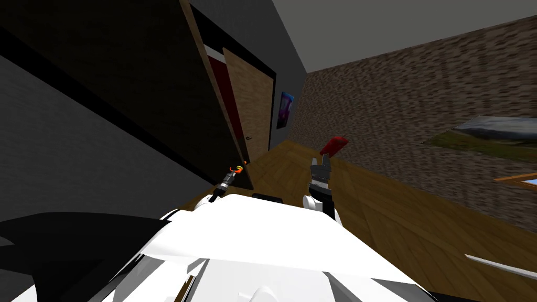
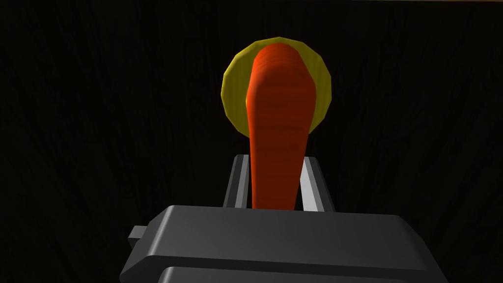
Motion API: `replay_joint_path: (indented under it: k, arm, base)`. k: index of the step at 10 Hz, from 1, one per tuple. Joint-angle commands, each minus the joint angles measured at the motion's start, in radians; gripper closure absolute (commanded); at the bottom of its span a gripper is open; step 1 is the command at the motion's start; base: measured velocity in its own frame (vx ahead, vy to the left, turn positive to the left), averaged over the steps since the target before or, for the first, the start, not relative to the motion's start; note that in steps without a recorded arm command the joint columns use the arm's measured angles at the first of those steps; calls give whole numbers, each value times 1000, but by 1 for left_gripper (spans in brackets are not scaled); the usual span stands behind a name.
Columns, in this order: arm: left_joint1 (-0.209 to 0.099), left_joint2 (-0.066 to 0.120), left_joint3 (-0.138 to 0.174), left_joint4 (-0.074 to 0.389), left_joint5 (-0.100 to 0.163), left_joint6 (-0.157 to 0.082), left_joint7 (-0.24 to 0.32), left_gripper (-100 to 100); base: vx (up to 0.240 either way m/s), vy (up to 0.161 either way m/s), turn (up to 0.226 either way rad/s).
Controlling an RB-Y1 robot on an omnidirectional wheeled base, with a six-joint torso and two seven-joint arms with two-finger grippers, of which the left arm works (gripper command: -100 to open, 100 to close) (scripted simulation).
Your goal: Pull the door open
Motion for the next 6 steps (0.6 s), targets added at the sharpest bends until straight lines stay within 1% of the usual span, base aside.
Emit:
replay_joint_path:
  k: [1, 2, 3, 4, 5, 6]
  arm:
    - [2, 8, 0, 18, 0, -31, 8, 100]
    - [10, 13, 1, 22, 0, -43, 13, 100]
    - [0, 11, 2, 29, 1, -36, 9, 100]
    - [14, 17, -1, 38, -2, -65, 16, 100]
    - [18, 19, -2, 41, -3, -73, 18, 100]
    - [27, 23, -4, 47, -5, -91, 22, 100]
  base:
    - [-126, 39, -141]
    - [-167, 59, -185]
    - [-73, 30, -48]
    - [-128, 42, -157]
    - [-175, 83, -180]
    - [-165, 90, -159]
